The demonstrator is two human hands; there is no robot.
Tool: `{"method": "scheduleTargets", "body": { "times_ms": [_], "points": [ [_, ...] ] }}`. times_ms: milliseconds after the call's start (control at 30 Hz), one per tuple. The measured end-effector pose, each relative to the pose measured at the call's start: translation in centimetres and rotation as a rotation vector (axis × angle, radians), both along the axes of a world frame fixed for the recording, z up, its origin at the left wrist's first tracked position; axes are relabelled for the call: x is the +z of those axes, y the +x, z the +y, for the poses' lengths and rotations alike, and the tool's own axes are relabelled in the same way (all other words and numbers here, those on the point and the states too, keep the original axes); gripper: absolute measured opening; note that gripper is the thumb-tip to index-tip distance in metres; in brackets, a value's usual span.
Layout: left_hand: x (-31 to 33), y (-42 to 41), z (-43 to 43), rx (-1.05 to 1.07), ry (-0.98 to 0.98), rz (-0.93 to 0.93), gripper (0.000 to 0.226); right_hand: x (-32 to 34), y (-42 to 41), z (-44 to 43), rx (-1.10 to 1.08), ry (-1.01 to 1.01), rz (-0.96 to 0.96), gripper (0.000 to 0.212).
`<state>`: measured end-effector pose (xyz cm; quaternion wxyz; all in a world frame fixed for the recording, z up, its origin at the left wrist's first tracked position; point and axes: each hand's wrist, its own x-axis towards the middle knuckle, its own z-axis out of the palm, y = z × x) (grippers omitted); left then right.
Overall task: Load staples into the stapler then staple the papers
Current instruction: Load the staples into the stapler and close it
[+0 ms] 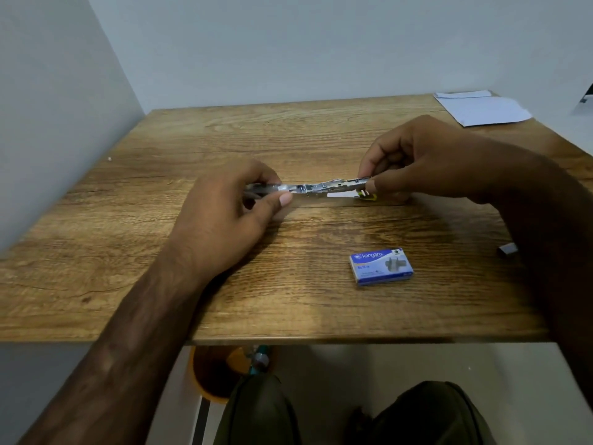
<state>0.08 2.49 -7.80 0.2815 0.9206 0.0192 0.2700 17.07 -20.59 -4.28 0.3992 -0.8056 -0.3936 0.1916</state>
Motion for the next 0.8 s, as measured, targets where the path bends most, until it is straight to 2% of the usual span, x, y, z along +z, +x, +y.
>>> {"method": "scheduleTargets", "body": {
  "times_ms": [100, 167, 333, 533, 733, 800],
  "points": [
    [0.4, -0.2, -0.3, 0.014, -0.226, -0.048, 0.012, -0.1, -0.1, 0.1, 0.014, 0.031, 0.014, 0.014],
    [0.4, -0.2, -0.4, 0.019, -0.293, -0.032, 0.012, -0.1, -0.1, 0.0, 0.013, 0.052, 0.035, 0.016],
    [0.1, -0.2, -0.5, 0.000, -0.339, 0.074, 0.013, -0.2, -0.3, 0.1, 0.051, 0.082, 0.063, 0.015],
    [0.2, 0.1, -0.7, 0.010, -0.359, 0.040, 0.019, 0.1, -0.9, 0.4, 0.068, 0.214, 0.127, 0.017],
    [0.1, 1.1, -1.8, -0.153, -0.589, -0.019, 0.024, -0.2, -2.1, 2.2, 0.080, 0.396, 0.251, 0.041],
    [-0.1, 1.5, -1.8, -0.151, -0.538, -0.043, 0.019, -0.7, -2.5, 2.7, 0.082, 0.413, 0.288, 0.043]
  ]
}}
